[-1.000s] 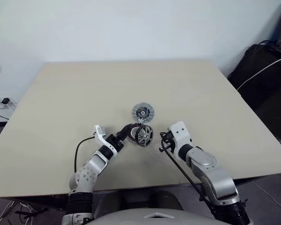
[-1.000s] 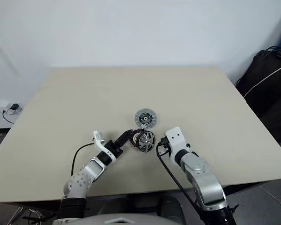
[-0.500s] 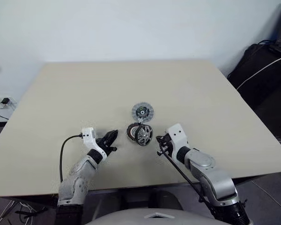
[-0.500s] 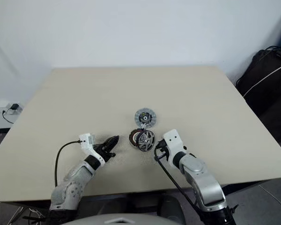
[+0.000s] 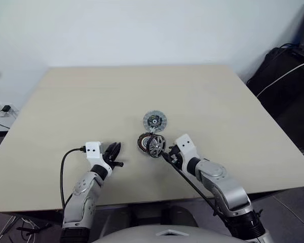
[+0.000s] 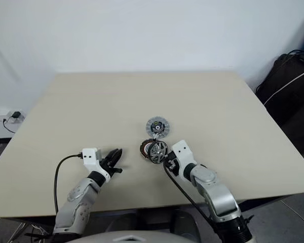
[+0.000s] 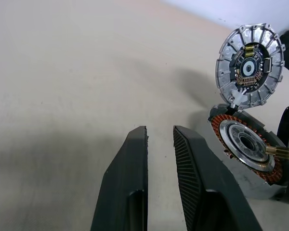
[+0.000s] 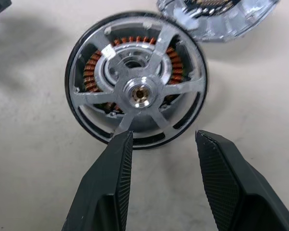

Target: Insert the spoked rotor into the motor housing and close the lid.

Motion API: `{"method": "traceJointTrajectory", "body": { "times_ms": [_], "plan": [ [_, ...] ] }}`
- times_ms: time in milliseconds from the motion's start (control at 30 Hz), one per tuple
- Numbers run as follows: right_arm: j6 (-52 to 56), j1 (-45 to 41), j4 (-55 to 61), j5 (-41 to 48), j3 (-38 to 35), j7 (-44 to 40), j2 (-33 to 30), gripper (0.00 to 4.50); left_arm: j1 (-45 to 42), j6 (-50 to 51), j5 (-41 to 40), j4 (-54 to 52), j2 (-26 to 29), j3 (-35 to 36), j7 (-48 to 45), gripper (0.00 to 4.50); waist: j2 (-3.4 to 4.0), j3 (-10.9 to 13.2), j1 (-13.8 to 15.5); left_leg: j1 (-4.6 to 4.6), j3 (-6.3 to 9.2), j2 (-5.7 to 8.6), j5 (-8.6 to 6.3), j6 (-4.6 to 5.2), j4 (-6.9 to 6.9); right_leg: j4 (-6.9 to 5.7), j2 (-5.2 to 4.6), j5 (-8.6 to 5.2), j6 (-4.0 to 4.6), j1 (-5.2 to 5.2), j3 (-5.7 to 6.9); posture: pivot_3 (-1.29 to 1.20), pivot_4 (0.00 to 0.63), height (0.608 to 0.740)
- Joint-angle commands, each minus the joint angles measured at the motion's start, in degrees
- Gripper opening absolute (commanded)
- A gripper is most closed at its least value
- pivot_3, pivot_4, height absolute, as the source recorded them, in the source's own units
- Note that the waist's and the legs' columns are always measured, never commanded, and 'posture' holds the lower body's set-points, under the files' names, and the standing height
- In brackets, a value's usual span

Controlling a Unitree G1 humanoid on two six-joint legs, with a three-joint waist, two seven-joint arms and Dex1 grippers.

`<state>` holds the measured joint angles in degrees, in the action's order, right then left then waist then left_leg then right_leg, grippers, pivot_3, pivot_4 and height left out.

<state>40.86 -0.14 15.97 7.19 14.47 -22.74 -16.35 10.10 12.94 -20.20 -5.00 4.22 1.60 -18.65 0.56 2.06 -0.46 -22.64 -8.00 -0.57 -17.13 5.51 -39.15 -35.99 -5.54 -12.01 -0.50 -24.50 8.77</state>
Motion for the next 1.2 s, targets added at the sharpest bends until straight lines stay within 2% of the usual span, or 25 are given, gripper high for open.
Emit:
{"method": "traceJointTrajectory", "body": {
  "times_ms": [33,633,1200],
  "plan": [
    [-2.49,-1.86,-0.86,-0.89,-0.04,0.6,0.47,2.2,-0.59,-0.99,0.75,-1.28,-0.58,0.24,1.32,0.91,0.0,0.0,-0.01,-0.01,0.0,0.0,0.0,0.0,0.0,0.0,0.0,0.01,-0.02,0.0,0.0,0.0,0.0,0.74],
    [-10.67,-4.49,-5.95,-5.34,2.06,-0.43,0.02,2.2,-1.26,-0.42,-0.2,-0.54,-1.14,0.81,2.63,0.91,0.0,-0.02,-0.14,0.01,-0.02,0.0,0.02,-0.01,-0.08,-0.06,0.04,0.06,-0.08,0.04,-0.01,0.0,0.0,0.74],
    [-12.19,-4.72,-7.94,-7.85,3.92,-2.12,-0.33,2.2,-1.57,-0.41,-0.19,-0.52,-1.72,1.47,2.62,0.91,-0.1,-0.18,-0.16,0.05,-0.03,-0.02,0.04,-0.04,-0.18,-0.15,0.05,0.07,-0.04,0.07,-0.02,0.0,0.0,0.74]
  ]
}}
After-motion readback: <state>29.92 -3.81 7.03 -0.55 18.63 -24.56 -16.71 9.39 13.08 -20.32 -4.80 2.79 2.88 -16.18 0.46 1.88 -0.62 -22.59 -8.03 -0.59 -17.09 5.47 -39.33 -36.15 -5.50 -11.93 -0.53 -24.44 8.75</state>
